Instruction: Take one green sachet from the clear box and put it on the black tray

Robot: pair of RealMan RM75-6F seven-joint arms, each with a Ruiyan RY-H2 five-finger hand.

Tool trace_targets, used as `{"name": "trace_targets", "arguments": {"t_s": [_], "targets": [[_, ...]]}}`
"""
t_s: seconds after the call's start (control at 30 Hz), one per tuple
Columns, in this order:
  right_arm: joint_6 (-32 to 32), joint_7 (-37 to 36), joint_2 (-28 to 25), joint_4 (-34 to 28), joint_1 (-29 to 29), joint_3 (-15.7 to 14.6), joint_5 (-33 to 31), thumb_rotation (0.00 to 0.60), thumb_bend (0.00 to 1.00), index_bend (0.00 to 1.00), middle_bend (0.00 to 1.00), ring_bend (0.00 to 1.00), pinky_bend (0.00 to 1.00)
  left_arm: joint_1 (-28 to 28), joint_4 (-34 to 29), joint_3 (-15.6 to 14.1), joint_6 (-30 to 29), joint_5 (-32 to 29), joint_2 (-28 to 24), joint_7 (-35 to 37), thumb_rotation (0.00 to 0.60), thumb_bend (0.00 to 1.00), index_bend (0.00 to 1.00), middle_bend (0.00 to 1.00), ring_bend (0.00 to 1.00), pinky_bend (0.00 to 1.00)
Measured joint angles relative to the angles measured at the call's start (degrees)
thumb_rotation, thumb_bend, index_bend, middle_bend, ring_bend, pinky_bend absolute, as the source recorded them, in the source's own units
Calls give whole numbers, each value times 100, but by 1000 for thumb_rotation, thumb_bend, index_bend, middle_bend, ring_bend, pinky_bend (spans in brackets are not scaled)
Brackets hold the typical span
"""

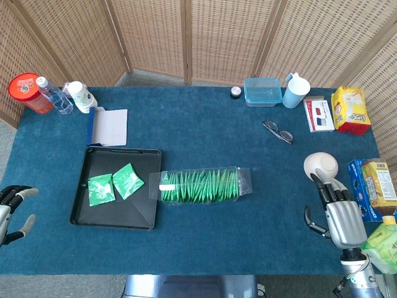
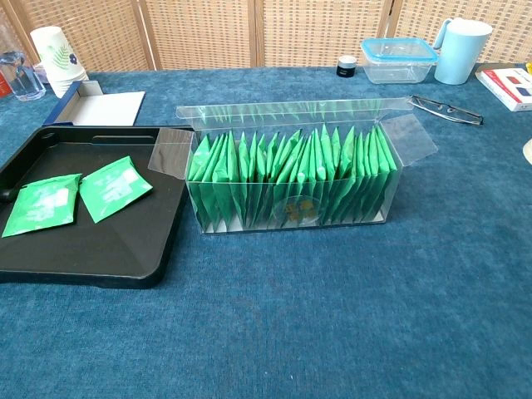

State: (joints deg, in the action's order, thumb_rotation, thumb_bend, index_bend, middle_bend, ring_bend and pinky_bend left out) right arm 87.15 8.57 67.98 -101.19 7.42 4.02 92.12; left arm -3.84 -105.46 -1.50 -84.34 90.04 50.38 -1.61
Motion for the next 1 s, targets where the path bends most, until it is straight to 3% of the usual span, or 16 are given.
{"name": "trace_targets", "arguments": {"t_s": [0.63,0.83,1.0], "targets": [[292,-149,-6,70,-200,-56,50,244,583,0,90,166,173,-167,-37,33,56,320,-94,71,600,374,254,238,196,274],[296,-147,6,86,-231,-75,43,242,582,0,90,166,173,-574,-117,173,442,467,-223,166,600,372,254,238,201,308],[285,-102,43,81,-231,-58,20,242,583,0,90,166,173,-1171,-246,385,1137,505,-349,158,600,368,254,238,201,312]]}}
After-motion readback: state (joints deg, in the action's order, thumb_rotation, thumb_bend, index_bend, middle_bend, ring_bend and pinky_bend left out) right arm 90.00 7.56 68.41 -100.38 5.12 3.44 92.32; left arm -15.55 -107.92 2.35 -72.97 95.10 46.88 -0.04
